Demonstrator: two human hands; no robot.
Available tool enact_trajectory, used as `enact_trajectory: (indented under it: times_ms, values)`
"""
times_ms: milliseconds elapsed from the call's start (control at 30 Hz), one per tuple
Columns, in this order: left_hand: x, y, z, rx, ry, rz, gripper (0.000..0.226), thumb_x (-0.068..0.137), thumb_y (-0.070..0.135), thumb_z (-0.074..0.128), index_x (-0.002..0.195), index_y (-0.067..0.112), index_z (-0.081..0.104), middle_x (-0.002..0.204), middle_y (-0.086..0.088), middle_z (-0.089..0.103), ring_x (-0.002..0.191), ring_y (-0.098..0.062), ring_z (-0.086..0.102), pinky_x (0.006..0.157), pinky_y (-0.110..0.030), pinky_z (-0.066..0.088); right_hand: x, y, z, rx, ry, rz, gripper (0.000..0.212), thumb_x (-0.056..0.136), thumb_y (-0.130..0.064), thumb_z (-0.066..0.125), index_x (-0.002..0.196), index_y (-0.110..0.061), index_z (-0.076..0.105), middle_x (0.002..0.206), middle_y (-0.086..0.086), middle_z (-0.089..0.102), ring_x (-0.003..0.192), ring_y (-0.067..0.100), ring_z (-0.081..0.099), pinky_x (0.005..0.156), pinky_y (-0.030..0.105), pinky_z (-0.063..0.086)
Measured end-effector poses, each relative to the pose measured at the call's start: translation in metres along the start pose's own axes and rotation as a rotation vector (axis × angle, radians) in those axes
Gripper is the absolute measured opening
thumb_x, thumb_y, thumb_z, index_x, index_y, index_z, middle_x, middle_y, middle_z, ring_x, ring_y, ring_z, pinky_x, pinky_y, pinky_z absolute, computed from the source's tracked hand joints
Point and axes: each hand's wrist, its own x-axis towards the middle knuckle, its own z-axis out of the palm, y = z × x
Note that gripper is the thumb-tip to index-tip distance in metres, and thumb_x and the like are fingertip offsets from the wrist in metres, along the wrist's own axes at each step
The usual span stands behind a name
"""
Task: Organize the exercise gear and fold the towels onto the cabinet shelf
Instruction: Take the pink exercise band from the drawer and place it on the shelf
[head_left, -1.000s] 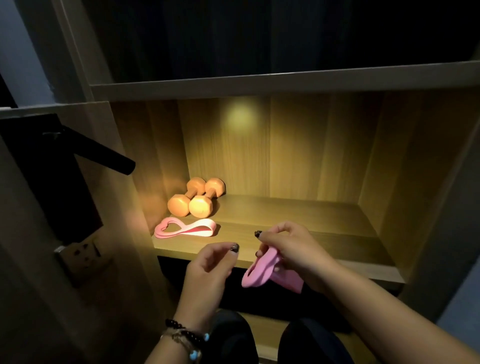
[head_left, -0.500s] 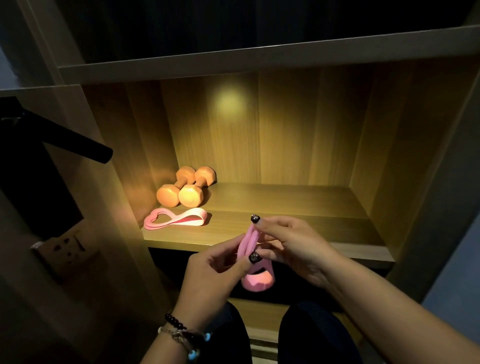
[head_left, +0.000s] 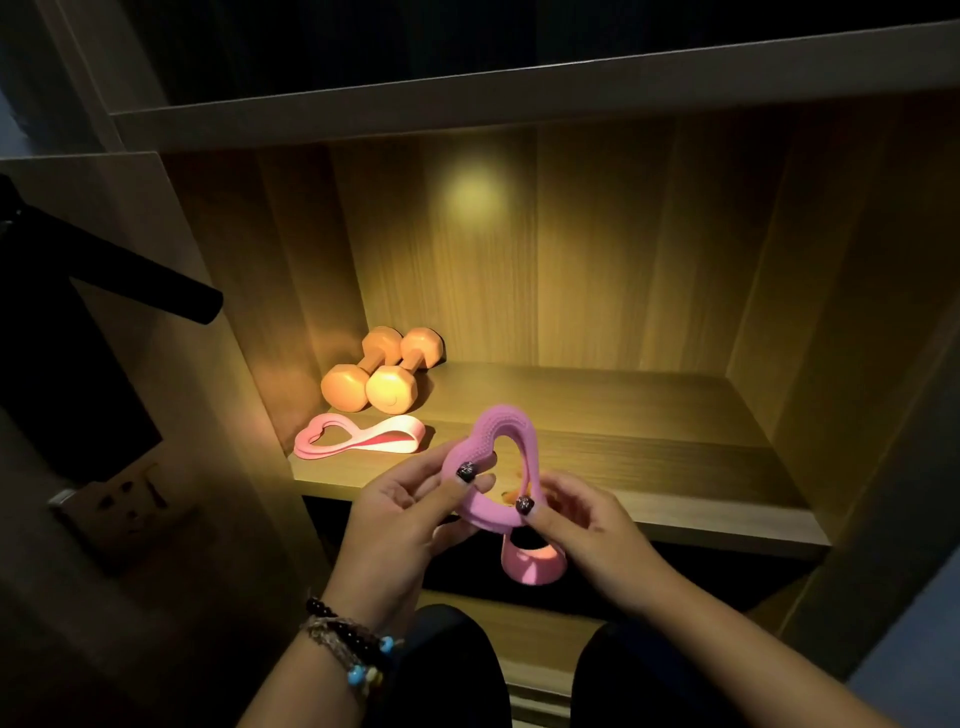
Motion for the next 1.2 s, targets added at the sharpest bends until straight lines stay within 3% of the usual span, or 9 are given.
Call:
enact_trajectory:
  times_ms: [100,200,300,433,600,767,933,1067,1200]
  values:
    - [0.011,-0.001,-0.007,-0.065,0.029,-0.032,0.04,0.071,0.015,0.066,0.111,0.013,0.066,0.106,-0.009,0.073,0.099,-0.02,0.07,0.064,-0.024,0.058,0.009,0.006,0.004,-0.009,0.009,-0.031,0.04,0.078,-0.038,0.075,0.109,-0.014,0.066,0.104,0.011,0.069,0.094,0.02,0.062,0.09,0.041,0.049]
    - [0.023,-0.004,-0.019,-0.273,0.08,-0.122,0.037,0.083,0.008,0.058,0.119,0.002,0.061,0.109,-0.017,0.071,0.094,-0.019,0.071,0.059,-0.022,0.057,0.022,0.012,0.011,-0.033,-0.03,-0.005,0.049,0.063,-0.045,0.08,0.103,-0.02,0.067,0.091,0.002,0.07,0.082,0.014,0.061,0.078,0.033,0.05]
    - [0.042,-0.008,-0.037,-0.439,0.199,-0.177,0.032,0.093,0.004,0.051,0.124,-0.001,0.055,0.106,-0.021,0.071,0.082,-0.02,0.073,0.051,-0.023,0.057,0.04,0.024,0.024,-0.317,-0.04,0.026,0.046,0.057,-0.048,0.077,0.096,-0.028,0.061,0.084,-0.004,0.067,0.073,0.01,0.06,0.07,0.029,0.052]
    - [0.081,-0.016,-0.072,-0.517,0.44,-0.22,0.026,0.094,0.005,0.052,0.119,0.003,0.059,0.107,-0.019,0.07,0.082,-0.025,0.073,0.048,-0.025,0.056,0.082,0.035,0.027,-0.562,-0.075,0.027,0.055,0.061,-0.04,0.069,0.111,-0.043,0.048,0.095,-0.016,0.061,0.083,0.003,0.06,0.068,0.02,0.052]
    - [0.131,-0.037,-0.103,-0.358,0.58,-0.159,0.022,0.099,0.005,0.045,0.095,0.005,0.066,0.087,-0.013,0.075,0.073,-0.023,0.073,0.062,-0.036,0.061,0.141,0.036,0.028,-0.693,-0.159,-0.075,0.046,0.071,-0.04,0.066,0.115,-0.044,0.053,0.099,-0.022,0.063,0.086,0.002,0.061,0.069,0.017,0.053]
    - [0.186,-0.05,-0.138,0.141,0.784,-0.034,0.023,0.094,0.004,0.05,0.1,0.013,0.071,0.105,-0.016,0.07,0.099,-0.033,0.066,0.093,-0.045,0.052,0.201,0.039,0.046,-0.77,-0.173,-0.185,0.042,0.084,-0.029,0.071,0.124,-0.029,0.06,0.105,-0.013,0.056,0.089,0.003,0.056,0.07,0.01,0.043]
    - [0.224,-0.058,-0.157,0.087,1.176,-0.023,0.028,0.095,0.018,0.057,0.116,0.003,0.065,0.109,-0.012,0.067,0.097,-0.026,0.061,0.081,-0.025,0.042,0.246,0.042,0.077,-0.674,-0.143,-0.216,0.051,0.081,-0.013,0.074,0.13,-0.017,0.056,0.124,0.005,0.059,0.111,0.021,0.057,0.093,0.028,0.05]
    - [0.243,-0.067,-0.167,0.007,1.275,-0.021,0.033,0.094,0.022,0.059,0.123,0.006,0.063,0.118,-0.012,0.066,0.108,-0.027,0.061,0.086,-0.025,0.041,0.268,0.056,0.09,-0.699,-0.168,-0.21,0.041,0.083,-0.014,0.073,0.122,-0.014,0.062,0.12,0.006,0.061,0.108,0.021,0.058,0.084,0.023,0.047]
    - [0.248,-0.077,-0.17,0.079,1.33,0.006,0.032,0.096,0.02,0.054,0.126,0.009,0.059,0.123,-0.014,0.064,0.112,-0.03,0.06,0.095,-0.03,0.043,0.273,0.069,0.101,-0.757,-0.217,-0.187,0.035,0.083,-0.018,0.074,0.116,-0.014,0.066,0.113,0.006,0.064,0.1,0.021,0.062,0.079,0.028,0.052]
